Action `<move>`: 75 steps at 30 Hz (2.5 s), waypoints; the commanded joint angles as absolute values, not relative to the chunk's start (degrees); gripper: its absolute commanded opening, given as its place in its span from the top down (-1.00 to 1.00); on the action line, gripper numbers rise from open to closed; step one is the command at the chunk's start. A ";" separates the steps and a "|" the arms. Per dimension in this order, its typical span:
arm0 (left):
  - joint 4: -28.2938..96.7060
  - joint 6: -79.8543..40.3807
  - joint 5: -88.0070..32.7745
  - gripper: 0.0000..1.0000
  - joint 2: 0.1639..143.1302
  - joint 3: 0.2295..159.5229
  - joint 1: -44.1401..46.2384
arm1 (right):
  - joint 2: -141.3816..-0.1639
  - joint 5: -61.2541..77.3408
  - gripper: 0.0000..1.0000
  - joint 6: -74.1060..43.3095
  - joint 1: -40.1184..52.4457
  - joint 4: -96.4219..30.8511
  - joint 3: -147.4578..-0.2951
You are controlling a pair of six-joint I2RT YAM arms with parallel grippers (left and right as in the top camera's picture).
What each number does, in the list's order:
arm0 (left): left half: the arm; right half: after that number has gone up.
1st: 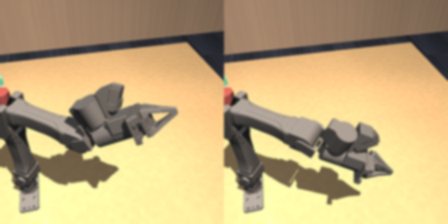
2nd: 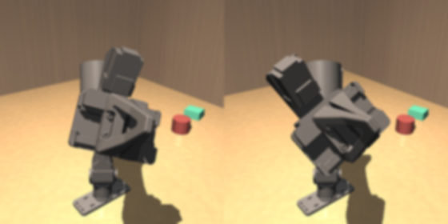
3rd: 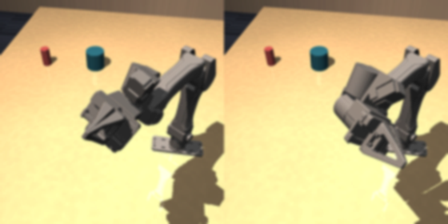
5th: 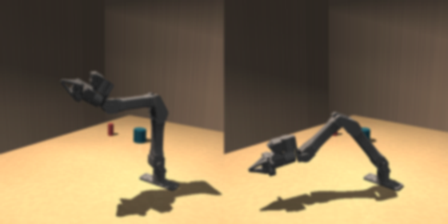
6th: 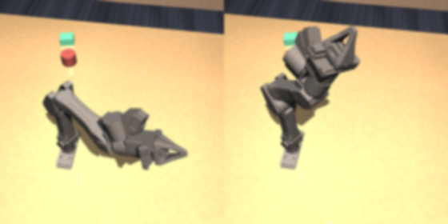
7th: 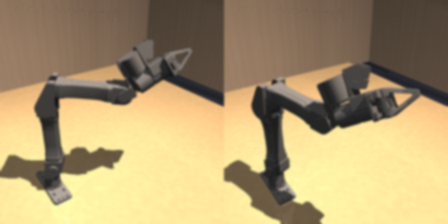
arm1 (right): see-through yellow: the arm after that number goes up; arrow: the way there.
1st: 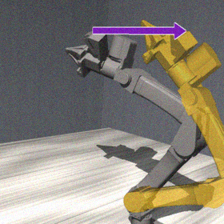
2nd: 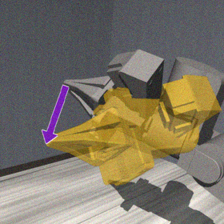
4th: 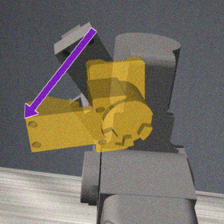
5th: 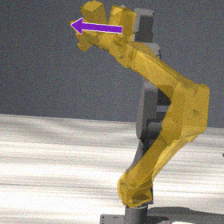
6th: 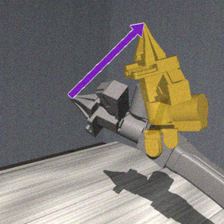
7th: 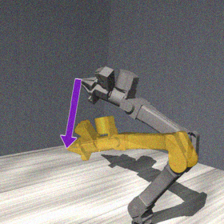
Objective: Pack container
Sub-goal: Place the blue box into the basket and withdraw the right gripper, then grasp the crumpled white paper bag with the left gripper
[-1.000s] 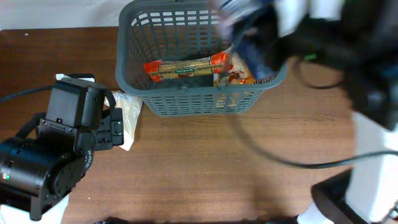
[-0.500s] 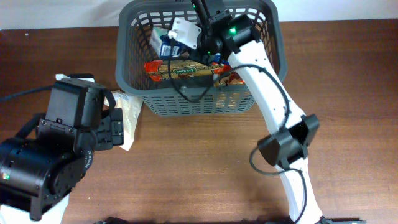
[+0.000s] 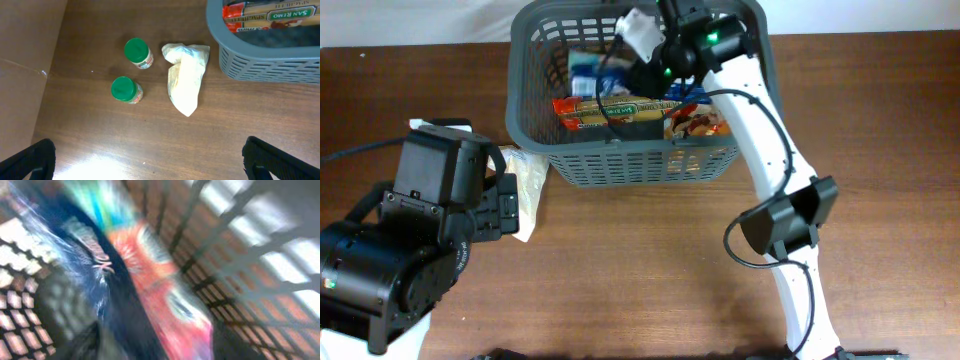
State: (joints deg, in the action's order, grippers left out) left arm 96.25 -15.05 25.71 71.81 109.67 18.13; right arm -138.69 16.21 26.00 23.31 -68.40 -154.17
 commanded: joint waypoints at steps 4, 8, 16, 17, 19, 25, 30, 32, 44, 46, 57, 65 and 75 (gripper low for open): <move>96.12 -15.18 25.78 -0.98 71.99 109.56 17.78 | -118.87 16.10 -0.55 15.27 21.85 -68.77 -164.07; 91.92 -15.18 26.61 -0.98 72.01 109.56 17.78 | -113.23 7.40 -0.54 9.78 18.13 -70.67 -164.13; 92.18 -15.18 22.85 -0.99 72.03 109.56 17.78 | -112.36 12.29 -0.98 -8.10 -6.09 -86.67 -162.41; 91.90 -15.18 22.72 -0.99 72.03 109.56 17.78 | -113.01 13.26 -0.98 -8.25 -8.43 -88.44 -161.62; 89.82 -15.16 22.81 -0.98 72.05 109.56 17.76 | -114.80 15.07 -0.98 -8.29 -13.91 -91.72 -159.26; 82.83 -14.96 32.49 -0.98 73.84 109.56 16.40 | -117.89 16.27 -0.97 -9.78 -24.01 -92.99 -151.89; 81.43 -11.55 28.27 -0.99 81.06 109.56 6.68 | -118.67 16.08 -0.98 -9.76 -28.95 -92.79 -145.75; 81.45 -8.78 20.80 -0.99 84.05 109.56 1.96 | -118.67 16.05 -0.98 -9.76 -29.80 -92.79 -143.92; 80.99 10.92 -4.16 -0.99 107.20 109.56 -9.69 | -118.67 15.90 -0.98 -9.76 -30.41 -92.79 -140.44; 81.43 11.90 -4.14 -1.00 111.24 109.56 -9.65 | -118.67 15.90 -0.97 -9.76 -30.41 -92.79 -140.44; 79.35 13.41 -3.01 -0.93 127.92 109.54 -9.15 | -118.67 15.90 -0.98 -9.76 -30.41 -92.79 -140.44; 78.96 15.35 -3.01 -0.92 132.49 108.25 -6.46 | -118.67 15.90 -0.98 -9.76 -30.41 -92.79 -140.44; 73.38 17.21 -2.59 -0.55 133.19 96.86 -4.23 | -118.67 15.90 -0.97 -9.76 -30.41 -92.79 -140.44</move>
